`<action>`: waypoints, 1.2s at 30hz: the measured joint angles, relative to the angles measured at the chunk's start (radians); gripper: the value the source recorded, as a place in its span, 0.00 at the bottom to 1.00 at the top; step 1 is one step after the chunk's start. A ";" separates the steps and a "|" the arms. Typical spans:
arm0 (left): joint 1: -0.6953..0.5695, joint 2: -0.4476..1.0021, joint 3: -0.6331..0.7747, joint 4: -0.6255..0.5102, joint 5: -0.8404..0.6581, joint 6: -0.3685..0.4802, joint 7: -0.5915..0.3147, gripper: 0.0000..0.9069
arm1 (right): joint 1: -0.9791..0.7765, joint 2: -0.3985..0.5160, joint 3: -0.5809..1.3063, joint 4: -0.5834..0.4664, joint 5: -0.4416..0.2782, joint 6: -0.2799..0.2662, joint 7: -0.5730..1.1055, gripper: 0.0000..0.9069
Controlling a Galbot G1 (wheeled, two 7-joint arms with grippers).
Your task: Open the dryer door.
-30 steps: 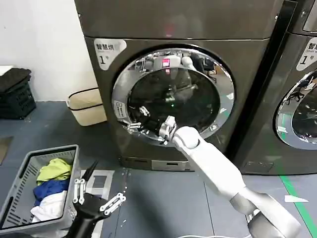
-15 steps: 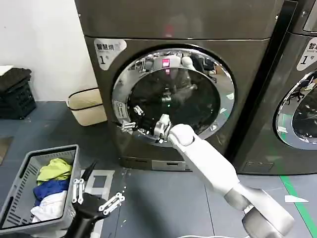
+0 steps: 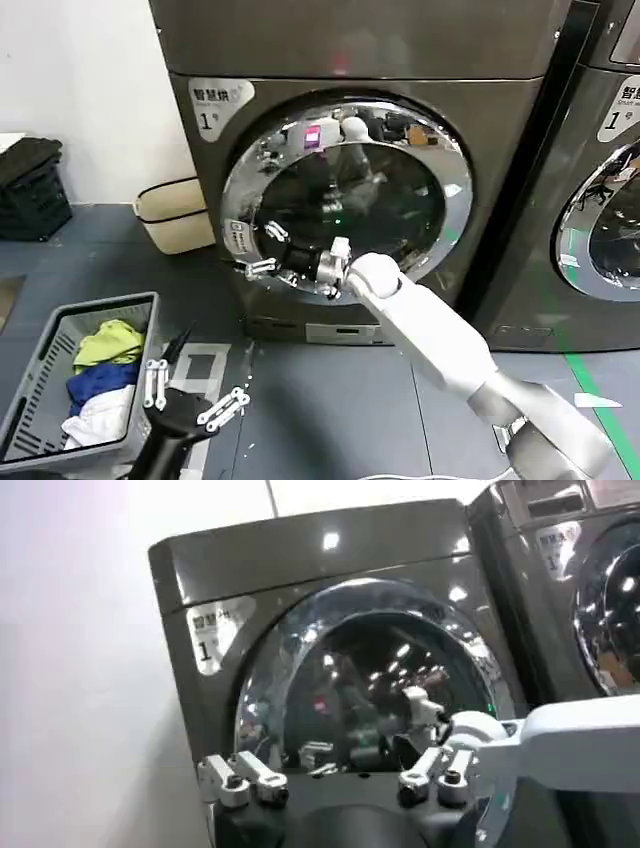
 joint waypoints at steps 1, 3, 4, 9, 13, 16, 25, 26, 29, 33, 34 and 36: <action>-0.002 0.001 -0.002 0.003 -0.001 0.001 0.000 1.00 | -0.003 -0.008 0.000 0.008 0.016 -0.003 -0.027 1.00; -0.005 0.002 -0.004 0.007 -0.004 0.002 0.000 1.00 | -0.011 -0.024 0.001 0.023 0.052 -0.013 -0.080 1.00; -0.007 0.002 -0.006 0.009 -0.007 0.003 0.000 1.00 | -0.014 -0.031 0.001 0.031 0.063 -0.016 -0.102 1.00; -0.020 0.009 -0.016 0.020 -0.015 0.010 0.001 1.00 | -0.029 -0.065 0.008 0.072 0.100 -0.026 -0.196 1.00; -0.029 0.019 -0.027 0.029 -0.027 0.018 0.003 1.00 | -0.041 -0.086 0.020 0.099 0.121 -0.038 -0.261 1.00; -0.041 0.033 -0.041 0.034 -0.052 0.027 0.016 1.00 | -0.051 -0.101 0.026 0.119 0.139 -0.040 -0.304 1.00; -0.086 0.111 -0.130 0.062 -0.133 0.022 0.098 1.00 | -0.083 -0.135 0.049 0.182 0.162 -0.040 -0.371 1.00; -0.092 0.119 -0.149 0.068 -0.146 0.016 0.117 1.00 | -0.087 -0.139 0.053 0.190 0.162 -0.040 -0.377 1.00; -0.114 0.147 -0.218 0.090 -0.181 -0.008 0.176 1.00 | -0.097 -0.149 0.063 0.207 0.165 -0.040 -0.389 1.00; -0.140 0.178 -0.341 0.134 -0.210 -0.078 0.283 1.00 | -0.109 -0.158 0.074 0.228 0.175 -0.040 -0.406 1.00; -0.144 0.184 -0.373 0.146 -0.212 -0.100 0.312 1.00 | -0.111 -0.161 0.076 0.233 0.177 -0.040 -0.413 1.00; -0.150 0.197 -0.446 0.173 -0.201 -0.171 0.399 1.00 | -0.115 -0.167 0.078 0.243 0.179 -0.040 -0.429 1.00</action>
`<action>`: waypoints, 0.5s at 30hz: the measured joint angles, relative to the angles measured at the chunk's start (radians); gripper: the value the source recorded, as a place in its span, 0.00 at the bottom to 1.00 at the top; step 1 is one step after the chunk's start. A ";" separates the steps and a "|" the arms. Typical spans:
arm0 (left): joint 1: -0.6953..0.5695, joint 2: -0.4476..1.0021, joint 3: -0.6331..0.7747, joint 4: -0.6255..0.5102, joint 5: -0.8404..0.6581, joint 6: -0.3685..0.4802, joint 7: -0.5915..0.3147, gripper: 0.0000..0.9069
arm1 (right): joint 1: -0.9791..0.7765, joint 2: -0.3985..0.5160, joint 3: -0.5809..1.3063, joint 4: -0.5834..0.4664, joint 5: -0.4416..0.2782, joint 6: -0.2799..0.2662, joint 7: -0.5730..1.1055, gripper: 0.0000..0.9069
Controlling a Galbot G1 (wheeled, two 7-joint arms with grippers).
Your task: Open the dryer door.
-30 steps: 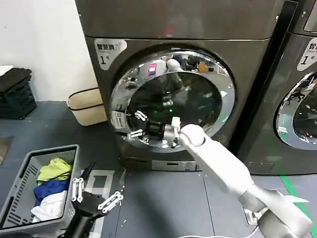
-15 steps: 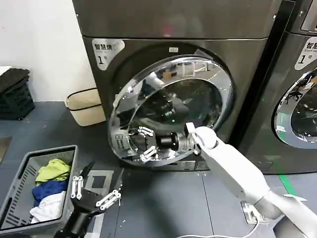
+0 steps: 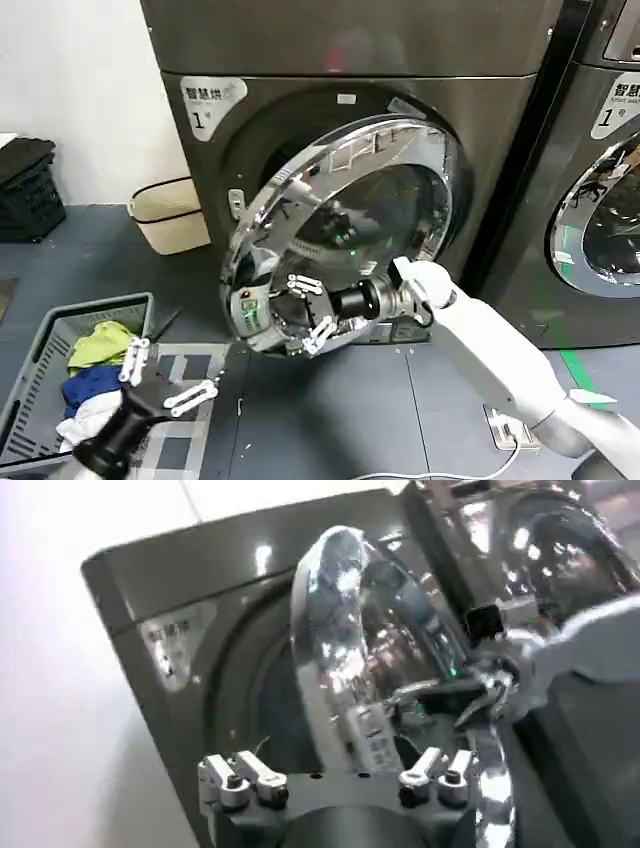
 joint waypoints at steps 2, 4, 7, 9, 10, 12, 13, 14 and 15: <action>-0.010 0.012 -0.062 0.025 0.003 -0.068 0.080 1.00 | -0.004 -0.007 0.003 0.012 0.003 0.000 -0.014 1.00; -0.025 0.027 -0.123 0.058 -0.011 -0.138 0.159 1.00 | -0.010 -0.013 0.008 0.023 0.003 0.000 -0.028 1.00; -0.053 0.053 -0.186 0.113 -0.018 -0.206 0.237 1.00 | -0.020 -0.026 0.019 0.040 0.003 0.000 -0.047 1.00; -0.071 0.070 -0.205 0.146 -0.036 -0.223 0.256 1.00 | -0.026 -0.034 0.027 0.045 0.003 0.000 -0.064 1.00; -0.082 0.081 -0.210 0.164 -0.044 -0.229 0.264 1.00 | -0.029 -0.037 0.032 0.048 0.003 0.002 -0.073 1.00; -0.099 0.096 -0.215 0.191 -0.050 -0.238 0.273 1.00 | -0.036 -0.046 0.043 0.051 0.003 0.006 -0.091 1.00; -0.106 0.104 -0.216 0.204 -0.050 -0.241 0.278 1.00 | -0.038 -0.049 0.048 0.052 0.003 0.008 -0.099 1.00; -0.113 0.112 -0.216 0.214 -0.050 -0.242 0.280 1.00 | -0.040 -0.052 0.052 0.053 0.003 0.011 -0.106 1.00; -0.120 0.118 -0.215 0.222 -0.052 -0.243 0.282 1.00 | -0.044 -0.056 0.058 0.057 0.003 0.012 -0.114 1.00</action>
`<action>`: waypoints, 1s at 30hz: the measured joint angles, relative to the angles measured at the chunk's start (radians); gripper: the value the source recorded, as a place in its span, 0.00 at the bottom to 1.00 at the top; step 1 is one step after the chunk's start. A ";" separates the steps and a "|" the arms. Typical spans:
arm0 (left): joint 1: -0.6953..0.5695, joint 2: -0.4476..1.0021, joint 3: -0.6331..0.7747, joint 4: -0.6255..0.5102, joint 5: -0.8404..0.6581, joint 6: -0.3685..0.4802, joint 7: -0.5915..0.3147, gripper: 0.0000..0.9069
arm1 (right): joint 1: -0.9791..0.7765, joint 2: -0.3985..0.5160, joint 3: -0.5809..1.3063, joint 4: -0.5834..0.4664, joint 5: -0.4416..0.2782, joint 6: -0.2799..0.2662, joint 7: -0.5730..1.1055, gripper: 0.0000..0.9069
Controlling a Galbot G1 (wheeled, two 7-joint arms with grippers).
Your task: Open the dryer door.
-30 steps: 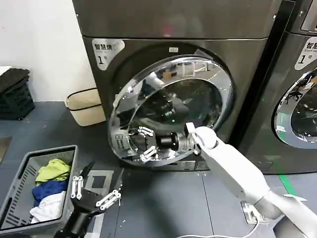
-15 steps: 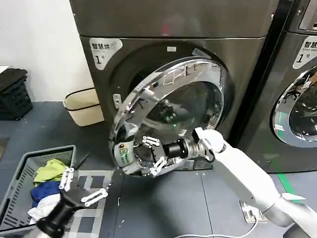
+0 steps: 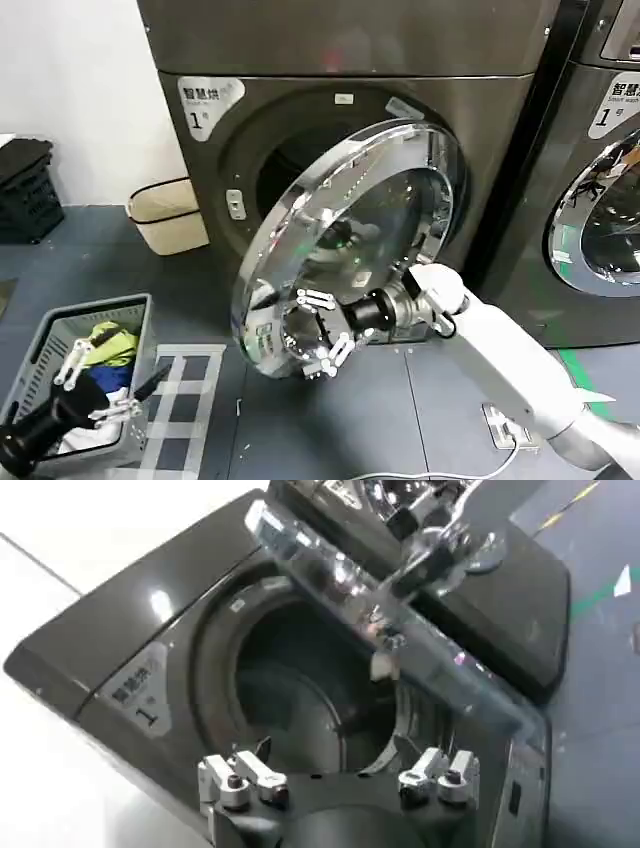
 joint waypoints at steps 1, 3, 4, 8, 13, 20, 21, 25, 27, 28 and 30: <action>-0.007 0.007 0.003 0.008 -0.002 0.001 0.001 1.00 | -0.004 -0.004 0.007 0.004 0.000 0.001 -0.006 1.00; -0.022 0.024 0.016 0.021 -0.013 0.007 0.002 1.00 | -0.011 -0.010 0.019 0.011 0.000 0.004 -0.008 1.00; -0.029 0.033 0.022 0.028 -0.022 0.012 0.003 1.00 | -0.016 -0.015 0.026 0.013 -0.001 0.007 -0.009 1.00; -0.065 0.075 0.060 0.047 -0.061 0.034 -0.001 1.00 | -0.033 -0.034 0.073 0.022 0.001 0.016 -0.005 1.00; -0.120 0.138 0.126 0.073 -0.097 0.055 -0.010 1.00 | -0.058 -0.058 0.112 0.037 0.008 0.016 -0.002 1.00; -0.214 0.232 0.248 0.118 -0.109 0.064 -0.019 1.00 | -0.107 -0.097 0.157 0.068 -0.002 0.007 -0.001 1.00; -0.228 0.245 0.269 0.124 -0.109 0.064 -0.019 1.00 | -0.114 -0.102 0.163 0.073 -0.003 0.006 -0.001 1.00; -0.289 0.295 0.345 0.153 -0.119 0.064 -0.020 1.00 | -0.150 -0.126 0.185 0.094 -0.011 0.003 -0.001 1.00; -0.322 0.317 0.382 0.169 -0.122 0.065 -0.020 1.00 | -0.170 -0.140 0.195 0.109 -0.017 0.001 -0.001 1.00; -0.343 0.326 0.403 0.177 -0.125 0.065 -0.020 1.00 | -0.183 -0.147 0.199 0.118 -0.023 0.000 -0.001 1.00; -0.379 0.343 0.440 0.195 -0.127 0.065 -0.020 1.00 | -0.212 -0.162 0.210 0.139 -0.031 -0.001 -0.001 1.00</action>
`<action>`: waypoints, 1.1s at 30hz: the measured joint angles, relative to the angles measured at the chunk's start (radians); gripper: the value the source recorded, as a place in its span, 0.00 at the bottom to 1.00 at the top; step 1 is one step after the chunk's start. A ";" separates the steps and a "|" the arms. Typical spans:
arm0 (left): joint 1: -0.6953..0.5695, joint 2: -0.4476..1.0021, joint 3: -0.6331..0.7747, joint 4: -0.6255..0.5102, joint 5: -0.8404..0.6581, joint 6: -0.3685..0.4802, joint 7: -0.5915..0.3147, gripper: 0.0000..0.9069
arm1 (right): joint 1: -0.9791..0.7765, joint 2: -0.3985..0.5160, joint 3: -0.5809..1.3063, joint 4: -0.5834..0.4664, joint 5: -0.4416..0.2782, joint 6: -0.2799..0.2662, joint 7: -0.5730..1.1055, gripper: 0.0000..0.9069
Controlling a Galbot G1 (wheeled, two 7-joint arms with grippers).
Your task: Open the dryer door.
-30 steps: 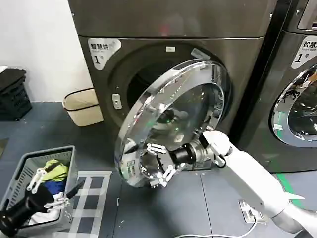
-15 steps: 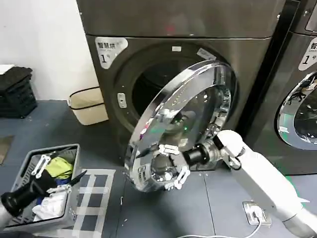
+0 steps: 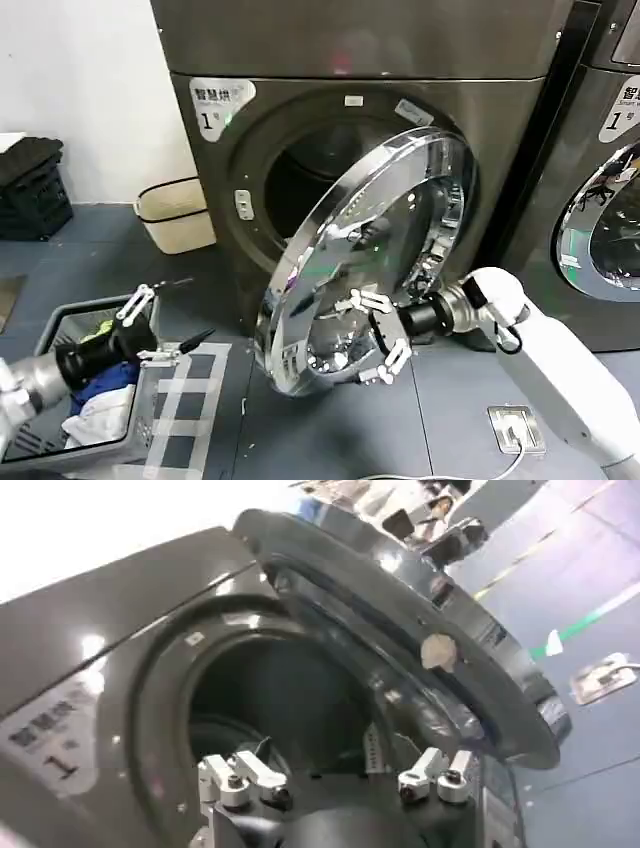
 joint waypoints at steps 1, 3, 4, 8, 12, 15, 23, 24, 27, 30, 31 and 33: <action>-0.019 0.009 0.019 0.009 -0.002 0.000 0.000 1.00 | -0.017 -0.007 0.007 0.010 -0.003 0.000 0.000 1.00; -0.054 0.025 0.054 0.027 -0.007 -0.001 0.001 1.00 | -0.055 -0.018 0.028 0.028 -0.008 0.003 0.000 1.00; -0.072 0.033 0.075 0.037 -0.009 -0.001 0.001 1.00 | -0.075 -0.022 0.041 0.032 -0.008 0.005 0.001 1.00; -0.137 0.061 0.148 0.070 -0.019 -0.005 0.004 1.00 | -0.161 -0.027 0.118 0.032 -0.011 0.017 0.001 1.00; -0.198 0.075 0.220 0.094 -0.025 -0.007 0.008 1.00 | -0.258 -0.027 0.226 0.036 -0.001 0.022 0.008 1.00; -0.238 0.077 0.268 0.110 -0.032 -0.009 0.015 1.00 | -0.345 -0.018 0.318 0.048 -0.003 0.046 0.030 1.00; -0.327 0.081 0.366 0.156 -0.048 -0.033 0.035 1.00 | -0.599 0.043 0.611 0.105 -0.003 0.109 0.151 1.00; -0.338 0.081 0.380 0.159 -0.052 -0.035 0.036 1.00 | -0.633 0.056 0.651 0.116 -0.003 0.122 0.175 1.00; -0.374 0.078 0.420 0.169 -0.065 -0.040 0.040 1.00 | -0.747 0.105 0.774 0.154 -0.003 0.168 0.269 1.00; -0.418 0.075 0.469 0.181 -0.073 -0.048 0.043 1.00 | -0.859 0.161 0.885 0.193 0.005 0.196 0.322 1.00; -0.432 0.073 0.486 0.186 -0.074 -0.052 0.045 1.00 | -0.892 0.182 0.919 0.203 0.014 0.206 0.331 1.00; -0.461 0.069 0.520 0.195 -0.077 -0.062 0.047 1.00 | -0.953 0.224 0.981 0.222 0.033 0.220 0.339 1.00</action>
